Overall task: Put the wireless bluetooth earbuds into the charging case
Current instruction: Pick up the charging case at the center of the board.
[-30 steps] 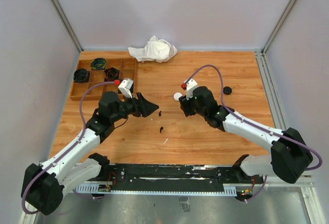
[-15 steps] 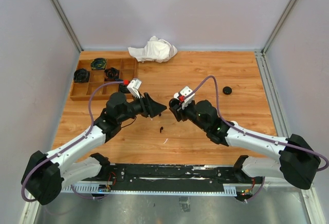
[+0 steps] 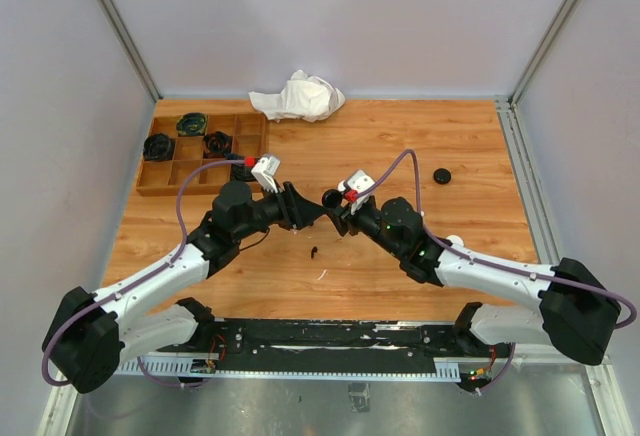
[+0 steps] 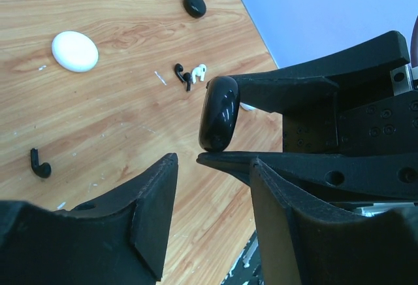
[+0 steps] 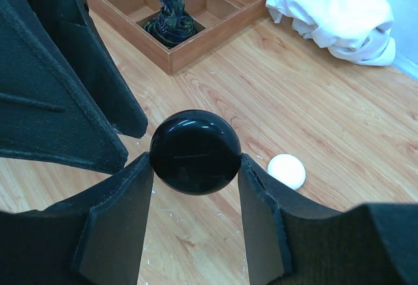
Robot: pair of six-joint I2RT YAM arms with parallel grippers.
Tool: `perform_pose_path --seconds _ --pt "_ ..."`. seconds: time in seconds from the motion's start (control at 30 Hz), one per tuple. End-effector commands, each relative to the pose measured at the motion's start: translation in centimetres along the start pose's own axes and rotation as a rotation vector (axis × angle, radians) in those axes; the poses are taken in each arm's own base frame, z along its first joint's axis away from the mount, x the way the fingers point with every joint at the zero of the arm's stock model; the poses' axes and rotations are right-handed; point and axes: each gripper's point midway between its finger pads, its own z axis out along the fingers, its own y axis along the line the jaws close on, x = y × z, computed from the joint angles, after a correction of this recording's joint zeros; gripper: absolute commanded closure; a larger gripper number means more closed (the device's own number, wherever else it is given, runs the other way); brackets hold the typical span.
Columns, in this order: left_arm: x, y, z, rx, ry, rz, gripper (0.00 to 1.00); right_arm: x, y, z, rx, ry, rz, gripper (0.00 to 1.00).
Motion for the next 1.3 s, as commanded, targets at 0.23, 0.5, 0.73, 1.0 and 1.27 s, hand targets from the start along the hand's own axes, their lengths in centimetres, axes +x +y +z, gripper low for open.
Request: perform_pose_path --seconds 0.23,0.5,0.73,1.0,1.27 --pt "-2.8 -1.8 0.5 0.032 -0.092 0.053 0.48 -0.9 3.1 0.5 -0.119 -0.052 -0.031 0.55" --pt "-3.5 -2.5 -0.2 0.053 -0.129 0.065 0.49 -0.5 3.3 0.5 -0.125 -0.051 -0.029 0.55" --pt "-4.2 -2.1 -1.4 0.018 -0.189 0.071 0.49 -0.5 2.9 0.4 -0.102 -0.058 -0.018 0.55" --pt "-3.1 -2.1 -0.2 0.032 -0.107 0.08 0.48 -1.2 3.0 0.4 -0.108 -0.081 -0.013 0.55" --pt "-2.6 -1.8 0.2 0.028 -0.081 0.086 0.57 -1.1 3.1 0.5 -0.111 -0.084 -0.017 0.53"
